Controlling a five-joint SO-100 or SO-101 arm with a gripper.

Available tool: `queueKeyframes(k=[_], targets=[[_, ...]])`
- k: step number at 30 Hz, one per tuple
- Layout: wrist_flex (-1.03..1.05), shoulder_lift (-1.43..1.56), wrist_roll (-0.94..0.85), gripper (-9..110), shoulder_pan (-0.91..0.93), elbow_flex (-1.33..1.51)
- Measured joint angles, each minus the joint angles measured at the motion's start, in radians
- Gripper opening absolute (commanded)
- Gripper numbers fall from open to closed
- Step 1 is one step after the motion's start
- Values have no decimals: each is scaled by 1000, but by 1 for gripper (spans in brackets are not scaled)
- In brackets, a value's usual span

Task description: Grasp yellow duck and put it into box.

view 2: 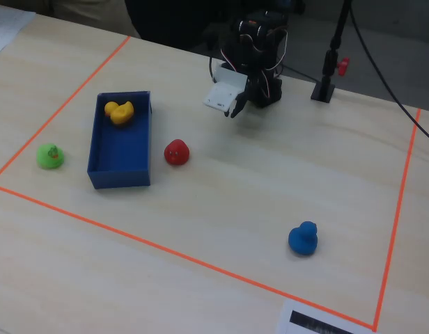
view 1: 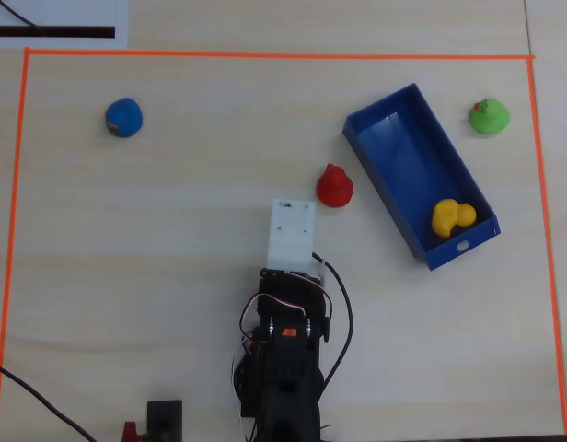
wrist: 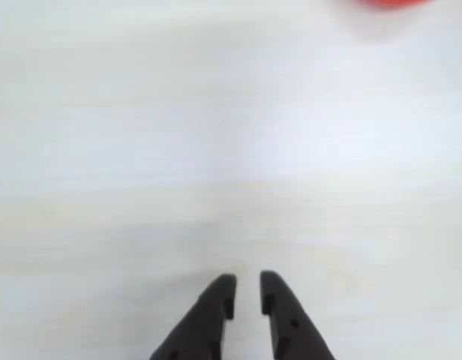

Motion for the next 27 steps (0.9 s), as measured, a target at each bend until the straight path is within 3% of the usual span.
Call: queueKeyframes(k=[6,10,27], targets=[[-80,14,-26,0,-23,141],[-98,14,-51,9,-18,179],[-98,14,-54,9,-12,183]])
